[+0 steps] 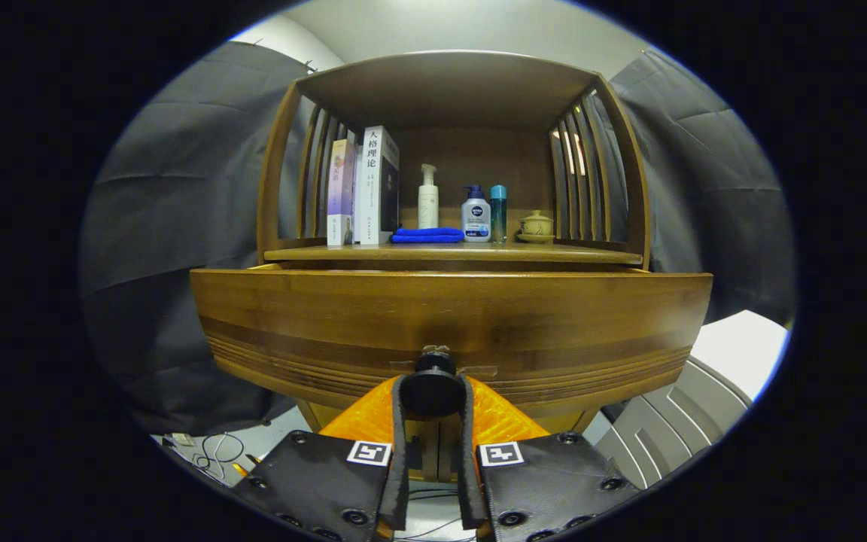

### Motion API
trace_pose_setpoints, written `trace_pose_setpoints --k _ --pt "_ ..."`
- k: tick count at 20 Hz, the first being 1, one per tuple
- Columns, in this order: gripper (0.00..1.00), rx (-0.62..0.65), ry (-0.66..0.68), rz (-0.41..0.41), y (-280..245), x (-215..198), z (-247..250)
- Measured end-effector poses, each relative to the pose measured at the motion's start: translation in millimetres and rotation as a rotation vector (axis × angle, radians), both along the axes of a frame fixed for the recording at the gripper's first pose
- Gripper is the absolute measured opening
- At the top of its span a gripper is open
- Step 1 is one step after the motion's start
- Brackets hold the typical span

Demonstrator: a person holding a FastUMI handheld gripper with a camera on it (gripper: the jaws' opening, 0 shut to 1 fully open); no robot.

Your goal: Pull open the drawer, take out the items inside it, and place them on the countertop above the cabinet.

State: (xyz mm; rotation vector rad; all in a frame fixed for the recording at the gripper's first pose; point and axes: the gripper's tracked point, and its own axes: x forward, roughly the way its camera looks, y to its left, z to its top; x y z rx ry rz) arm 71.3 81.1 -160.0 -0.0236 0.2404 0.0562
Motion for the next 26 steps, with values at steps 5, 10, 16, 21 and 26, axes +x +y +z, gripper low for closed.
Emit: trace_pose_setpoints --k 5,10,16,21,26 --pt "0.29 0.002 0.012 0.029 1.9 -35.6 -5.5" --pt "0.29 -0.025 0.02 0.071 2.8 -70.0 -9.5" --pt "0.29 -0.045 0.042 0.13 9.4 -95.8 -13.7" --pt "0.5 -0.055 -0.029 0.162 12.1 -102.4 3.9" --pt "0.8 -0.049 -0.137 0.212 17.3 -116.4 59.9"
